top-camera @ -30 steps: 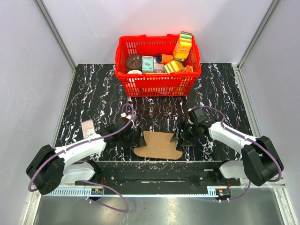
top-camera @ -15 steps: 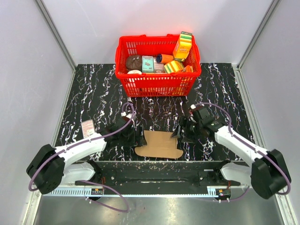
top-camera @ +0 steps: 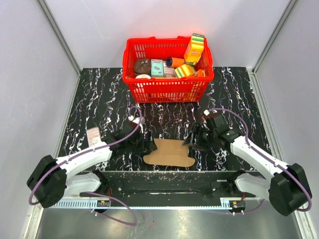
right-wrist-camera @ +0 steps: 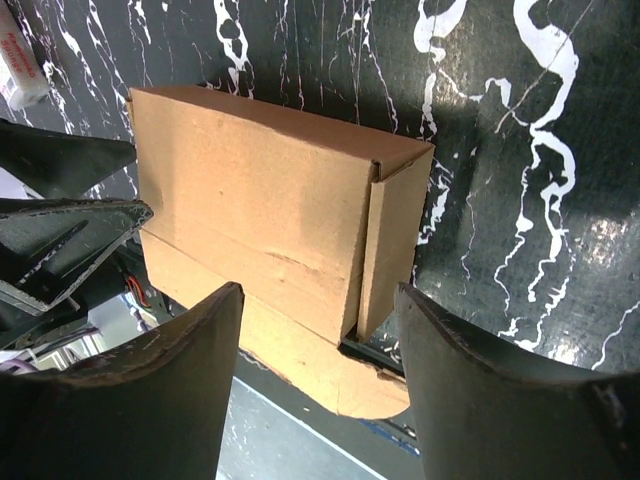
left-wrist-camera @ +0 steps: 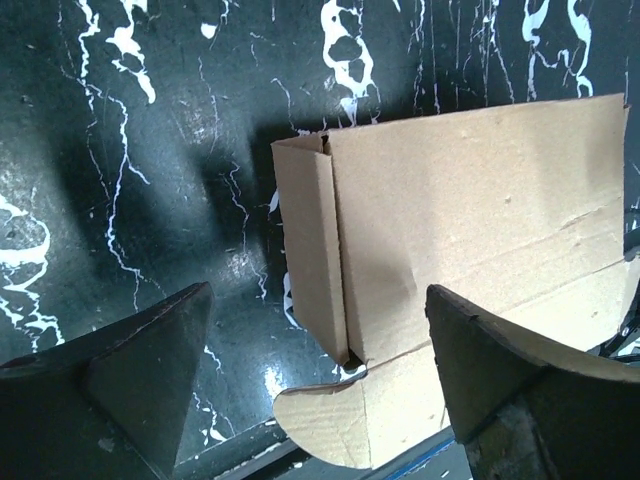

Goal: Fold the paper box

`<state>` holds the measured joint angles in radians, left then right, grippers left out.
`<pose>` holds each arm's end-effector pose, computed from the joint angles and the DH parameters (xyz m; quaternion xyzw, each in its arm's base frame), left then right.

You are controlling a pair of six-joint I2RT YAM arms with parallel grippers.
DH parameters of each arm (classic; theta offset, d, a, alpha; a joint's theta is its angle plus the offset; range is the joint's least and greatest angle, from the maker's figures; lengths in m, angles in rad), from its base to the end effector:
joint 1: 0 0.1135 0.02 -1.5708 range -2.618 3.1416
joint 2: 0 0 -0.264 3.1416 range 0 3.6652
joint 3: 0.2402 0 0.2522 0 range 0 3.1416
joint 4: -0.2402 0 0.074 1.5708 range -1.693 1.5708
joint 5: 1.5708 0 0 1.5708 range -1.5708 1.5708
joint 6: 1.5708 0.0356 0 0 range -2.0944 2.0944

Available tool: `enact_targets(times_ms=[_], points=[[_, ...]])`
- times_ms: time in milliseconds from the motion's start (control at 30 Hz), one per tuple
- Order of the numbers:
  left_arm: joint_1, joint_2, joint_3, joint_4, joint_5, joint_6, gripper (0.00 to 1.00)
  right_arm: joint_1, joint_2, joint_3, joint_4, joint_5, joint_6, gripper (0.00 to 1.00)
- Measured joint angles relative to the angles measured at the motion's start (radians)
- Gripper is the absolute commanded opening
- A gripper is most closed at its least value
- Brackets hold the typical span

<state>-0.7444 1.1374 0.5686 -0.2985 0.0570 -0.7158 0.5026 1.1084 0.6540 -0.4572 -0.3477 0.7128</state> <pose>0.1595 -0.1497 0.1882 0.0232 0.9382 -0.2496 0.2388 0.1821 0.1140 0.2112 0.0421 0.9326 0.3164 0.1683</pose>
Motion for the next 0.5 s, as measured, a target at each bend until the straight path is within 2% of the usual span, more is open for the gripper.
enact_targets(times_ms=[300, 500], points=[[0.0, 0.006, -0.021, 0.077, 0.007, 0.001, 0.87, 0.001, 0.031, -0.039, 0.076, -0.005, 0.006, 0.53], [0.0, 0.024, -0.021, 0.093, 0.016, 0.001, 0.83, 0.001, 0.058, -0.045, 0.082, -0.006, 0.006, 0.5]])
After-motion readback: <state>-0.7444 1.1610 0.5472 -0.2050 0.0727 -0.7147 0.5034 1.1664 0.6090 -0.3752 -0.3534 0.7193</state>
